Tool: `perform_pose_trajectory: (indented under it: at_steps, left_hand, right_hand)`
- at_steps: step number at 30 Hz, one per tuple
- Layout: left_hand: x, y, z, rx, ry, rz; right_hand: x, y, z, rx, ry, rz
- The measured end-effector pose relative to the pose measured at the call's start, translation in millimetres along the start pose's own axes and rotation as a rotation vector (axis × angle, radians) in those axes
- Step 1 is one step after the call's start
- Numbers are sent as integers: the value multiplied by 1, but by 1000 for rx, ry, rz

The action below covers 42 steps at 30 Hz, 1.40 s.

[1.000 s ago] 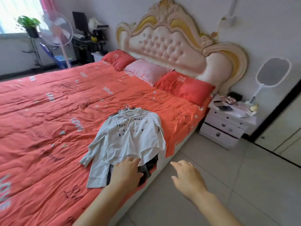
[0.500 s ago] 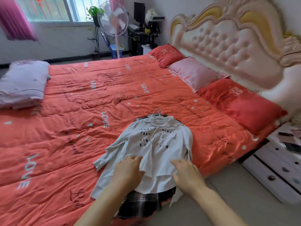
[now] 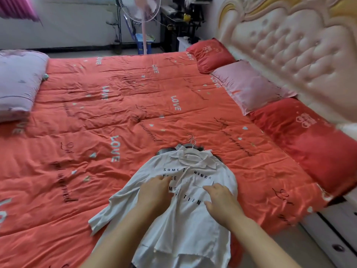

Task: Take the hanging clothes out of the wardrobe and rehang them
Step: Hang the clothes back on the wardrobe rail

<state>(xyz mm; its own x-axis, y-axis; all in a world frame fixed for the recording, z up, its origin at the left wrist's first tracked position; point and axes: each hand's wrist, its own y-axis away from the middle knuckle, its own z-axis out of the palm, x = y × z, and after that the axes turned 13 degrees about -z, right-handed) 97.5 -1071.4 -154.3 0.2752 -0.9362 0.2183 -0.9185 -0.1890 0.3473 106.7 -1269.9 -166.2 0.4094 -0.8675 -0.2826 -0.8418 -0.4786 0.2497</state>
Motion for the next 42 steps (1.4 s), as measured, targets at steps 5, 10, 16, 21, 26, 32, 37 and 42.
perform_pose_trajectory:
  at_steps: [5, 10, 16, 21, 26, 32, 37, 42]
  left_hand:
    - [22, -62, 0, -18, 9, -61]
    - [47, -135, 16, -74, 47, -169]
    - [69, -217, 64, -121, 47, -251]
    - [74, -263, 105, -139, 9, -266]
    - [76, -287, 134, -145, -35, -255]
    - [68, -282, 145, -157, -84, -270]
    - [64, -264, 132, -78, -30, -288]
    - [58, -233, 94, 86, 46, -269]
  right_hand:
    - [45, -75, -3, -39, -34, -33]
    - [109, -167, 15, -131, -120, -81]
    - [181, -281, 64, -200, -114, -82]
    - [218, -345, 110, -185, -110, -60]
    - [237, -379, 148, -144, -77, -51]
    - [243, -383, 162, 16, -43, -67]
    - [223, -358, 131, 183, -305, -209]
    - [173, -316, 85, 293, -417, -385]
